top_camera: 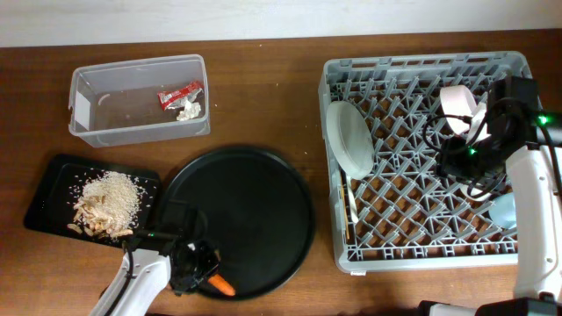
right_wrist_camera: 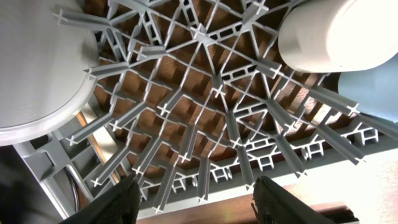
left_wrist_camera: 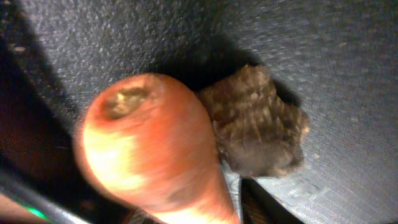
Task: Sort waste into correct bins and load items into the dishwasher rack
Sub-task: 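Grasp the orange carrot on the round tray with the left gripper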
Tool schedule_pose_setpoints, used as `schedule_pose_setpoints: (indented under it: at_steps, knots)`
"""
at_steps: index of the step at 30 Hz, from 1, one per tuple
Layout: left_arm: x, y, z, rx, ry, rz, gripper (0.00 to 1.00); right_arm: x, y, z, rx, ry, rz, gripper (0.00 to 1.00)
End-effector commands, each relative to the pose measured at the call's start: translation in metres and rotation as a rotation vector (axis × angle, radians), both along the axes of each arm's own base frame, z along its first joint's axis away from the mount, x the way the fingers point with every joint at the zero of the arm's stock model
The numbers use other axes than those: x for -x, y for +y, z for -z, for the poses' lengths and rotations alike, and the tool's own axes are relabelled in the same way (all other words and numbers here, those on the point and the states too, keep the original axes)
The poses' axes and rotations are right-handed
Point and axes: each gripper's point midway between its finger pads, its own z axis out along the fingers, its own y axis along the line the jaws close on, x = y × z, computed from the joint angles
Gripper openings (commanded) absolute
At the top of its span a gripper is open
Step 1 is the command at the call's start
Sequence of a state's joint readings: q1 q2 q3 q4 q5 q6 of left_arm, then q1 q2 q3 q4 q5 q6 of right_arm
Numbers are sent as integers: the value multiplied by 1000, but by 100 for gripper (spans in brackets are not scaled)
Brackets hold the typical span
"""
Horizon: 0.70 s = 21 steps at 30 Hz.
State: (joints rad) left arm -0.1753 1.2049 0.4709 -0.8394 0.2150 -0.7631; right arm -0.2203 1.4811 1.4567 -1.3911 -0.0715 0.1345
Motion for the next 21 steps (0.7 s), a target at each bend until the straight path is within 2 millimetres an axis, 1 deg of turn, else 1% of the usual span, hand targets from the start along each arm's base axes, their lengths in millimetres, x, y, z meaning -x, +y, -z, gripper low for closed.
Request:
schedule_pose_setpoints:
  at_steps: [1,2,3,6,7,9,10,11,12,13,14,16,17,19,20,21]
  knots:
    - [-10,-2,8,11,-52,13,31,-2,-1,-4,0,-15,9,62]
    - [-11,-2,8,11,-56,13,29,-2,-1,-4,0,-15,9,62]
    - [-12,-2,8,9,-60,13,25,-2,-1,-4,0,-15,9,62]
    - [-13,-2,7,10,-62,14,21,-2,-1,-4,0,-15,8,62]
    - [-14,-2,6,11,-65,14,18,-2,-1,-4,0,-15,9,62]
    - [-21,-3,-1,12,-78,14,16,-2,-1,-4,0,-15,9,62]
    - [-26,-4,-7,13,-90,22,15,-2,-1,-4,0,-15,9,62]
    - [-33,-5,-14,15,-114,49,11,-2,-1,-4,0,-15,8,62]
    - [-38,-5,-18,12,-127,64,10,-2,-1,-4,0,-15,8,62]
    - [-48,0,-29,-29,-149,70,9,-2,-1,-4,0,-15,9,62]
    - [-55,7,-38,-71,-167,68,4,-2,-1,-4,0,-15,8,62]
    - [-68,13,-55,-116,-205,98,4,-2,-1,-4,0,-15,8,62]
    - [-81,22,-70,-154,-242,95,4,-2,-1,-4,0,-15,8,62]
    - [-101,39,-89,-187,-300,48,4,-2,-1,-4,0,-15,9,62]
    - [-107,49,-94,-196,-320,18,4,-2,-1,-4,0,-15,8,62]
    - [-114,64,-100,-216,-340,-36,4,-2,-1,-4,0,-15,9,62]
